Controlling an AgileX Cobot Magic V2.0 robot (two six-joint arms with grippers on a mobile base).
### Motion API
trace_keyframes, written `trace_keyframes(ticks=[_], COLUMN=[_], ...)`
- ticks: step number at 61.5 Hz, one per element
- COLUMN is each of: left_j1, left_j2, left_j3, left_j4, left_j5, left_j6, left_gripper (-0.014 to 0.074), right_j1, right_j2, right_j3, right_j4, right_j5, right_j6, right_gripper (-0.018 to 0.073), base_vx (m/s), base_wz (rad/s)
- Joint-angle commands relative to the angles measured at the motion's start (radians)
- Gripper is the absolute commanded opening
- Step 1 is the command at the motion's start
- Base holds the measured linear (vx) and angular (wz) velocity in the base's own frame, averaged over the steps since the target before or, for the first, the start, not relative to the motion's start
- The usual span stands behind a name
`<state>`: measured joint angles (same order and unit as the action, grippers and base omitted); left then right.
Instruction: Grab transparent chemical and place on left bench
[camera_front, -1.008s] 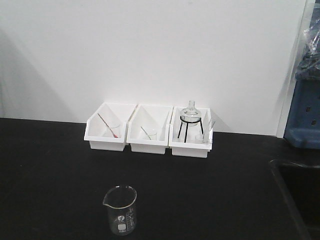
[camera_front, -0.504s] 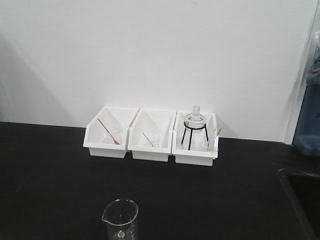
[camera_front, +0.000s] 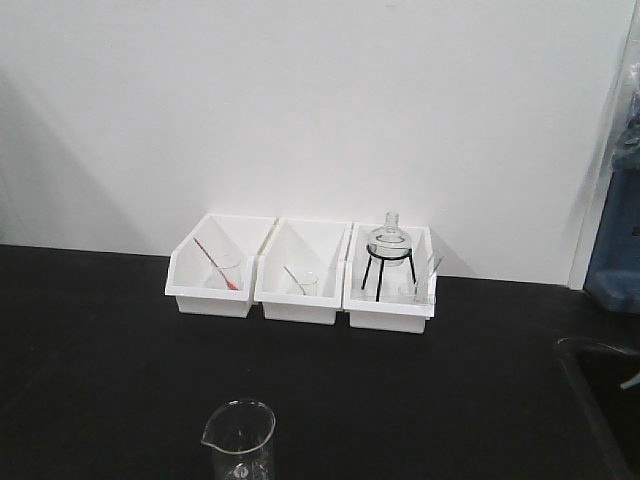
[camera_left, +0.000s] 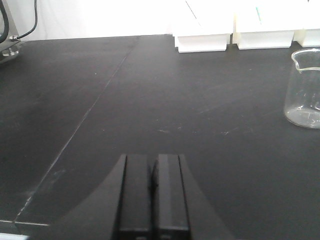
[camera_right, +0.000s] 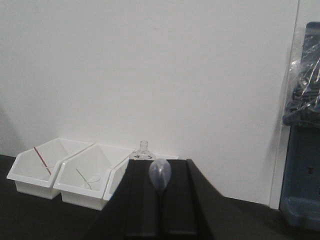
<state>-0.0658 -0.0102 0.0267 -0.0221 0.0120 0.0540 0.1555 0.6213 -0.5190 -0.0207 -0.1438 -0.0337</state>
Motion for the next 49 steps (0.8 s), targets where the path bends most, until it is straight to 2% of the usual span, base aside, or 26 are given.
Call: trace_keyframes(ticks=[1, 7, 10, 17, 26, 36, 49], left_j1=[-0.002, -0.002, -0.002, -0.002, -0.002, -0.002, -0.002], left_j2=[-0.019, -0.019, -0.019, -0.019, -0.019, -0.019, -0.019], left_j3=[0.016, 0.016, 0.016, 0.016, 0.016, 0.016, 0.016], left_j4=[-0.001, -0.001, -0.001, -0.001, -0.001, -0.001, -0.001], left_j5=[-0.078, -0.078, -0.078, -0.078, -0.078, -0.078, -0.078], left_j6=[-0.008, -0.008, -0.008, -0.008, -0.008, -0.008, -0.008], left_gripper=[-0.0003, -0.0003, -0.0003, -0.0003, -0.0003, -0.0003, -0.0003], right_j1=[0.031, 0.160, 0.242, 0.357, 0.436, 0.514, 0.542], right_j2=[0.116, 0.262, 0.359, 0.576, 0.817, 0.974, 1.093], right_j3=[-0.076, -0.166, -0.231, -0.366, -0.521, -0.631, -0.656], right_j4=[-0.068, -0.171, -0.180, -0.180, -0.180, -0.182, -0.182], right_j5=[-0.185, -0.273, -0.274, -0.313, -0.376, -0.414, -0.406], right_j6=[0.047, 0.062, 0.060, 0.042, 0.057, 0.069, 0.065], right_gripper=[-0.0003, -0.0003, -0.0003, -0.0003, -0.0003, -0.0001, 0.0000], base_vx=[0.00, 0.00, 0.00, 0.00, 0.00, 0.00, 0.00], base_wz=[0.00, 0.00, 0.00, 0.00, 0.00, 0.00, 0.00])
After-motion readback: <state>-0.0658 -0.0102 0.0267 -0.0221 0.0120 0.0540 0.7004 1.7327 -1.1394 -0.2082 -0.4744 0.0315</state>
